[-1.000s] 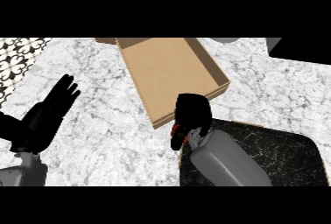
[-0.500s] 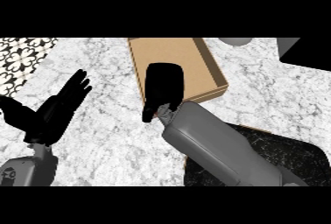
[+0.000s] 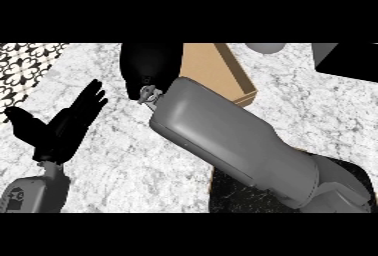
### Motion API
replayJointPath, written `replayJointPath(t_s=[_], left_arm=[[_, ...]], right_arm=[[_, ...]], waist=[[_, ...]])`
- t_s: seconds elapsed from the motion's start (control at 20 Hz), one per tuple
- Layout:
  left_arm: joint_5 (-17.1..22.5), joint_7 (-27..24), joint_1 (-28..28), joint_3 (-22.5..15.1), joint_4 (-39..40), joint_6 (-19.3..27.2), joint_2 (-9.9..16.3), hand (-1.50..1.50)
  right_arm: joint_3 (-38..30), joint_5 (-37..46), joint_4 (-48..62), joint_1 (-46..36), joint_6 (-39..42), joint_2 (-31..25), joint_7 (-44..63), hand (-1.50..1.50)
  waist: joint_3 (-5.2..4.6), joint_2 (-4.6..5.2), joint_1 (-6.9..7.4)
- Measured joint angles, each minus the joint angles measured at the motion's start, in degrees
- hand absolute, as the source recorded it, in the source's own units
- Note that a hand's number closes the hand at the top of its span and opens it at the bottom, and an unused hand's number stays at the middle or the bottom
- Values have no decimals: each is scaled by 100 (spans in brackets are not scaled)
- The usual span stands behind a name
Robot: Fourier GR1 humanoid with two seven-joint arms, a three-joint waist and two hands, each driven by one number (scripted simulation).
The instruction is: Pick the bell pepper from the tray and place it in the cardboard box
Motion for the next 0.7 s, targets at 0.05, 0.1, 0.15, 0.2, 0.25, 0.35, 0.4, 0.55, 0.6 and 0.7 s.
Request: replayJointPath(t_s=[0.05, 0.1, 0.15, 0.2, 0.25, 0.35, 0.4, 0.55, 0.6, 0.7], left_arm=[[0, 14, -18, 19, 12, 21, 3, 0], [-14, -5, -29, 18, 32, 29, -4, 0], [-10, -24, -7, 26, 22, 29, -7, 0], [-10, -47, 23, 42, 30, 29, -3, 0], [-29, -67, 25, 39, 51, 42, -14, 0], [-10, -71, -5, 114, 91, 38, 43, 0], [-2, -66, -7, 128, 93, 38, 48, 0], [-15, -100, 5, 194, 100, 80, 68, 0], [-16, -104, -6, 205, 123, 96, 60, 0], [-19, -105, -17, 206, 122, 112, 44, 0]], right_arm=[[-25, 17, 88, -160, -57, -2, 56, 150], [-46, 35, 191, -320, -99, -5, 106, 150], [-78, 60, 327, -455, -137, -7, 148, 150], [-94, 79, 443, -590, -174, -9, 191, 150], [-120, 86, 544, -719, -216, -12, 232, 150], [-153, 103, 777, -950, -303, -15, 270, 150], [-172, 86, 893, -1039, -343, -16, 285, 150], [-206, 12, 1303, -1255, -449, -15, 253, 150], [-196, -40, 1436, -1311, -469, -15, 235, 150], [-176, -136, 1689, -1396, -534, -13, 191, 150]], waist=[[0, -7, -27], [-2, -7, -45], [-3, -10, -62], [-3, -14, -86], [-3, -12, -111], [-3, -5, -156], [-2, -5, -181], [1, 7, -249], [1, 13, -270], [2, 24, -290]])
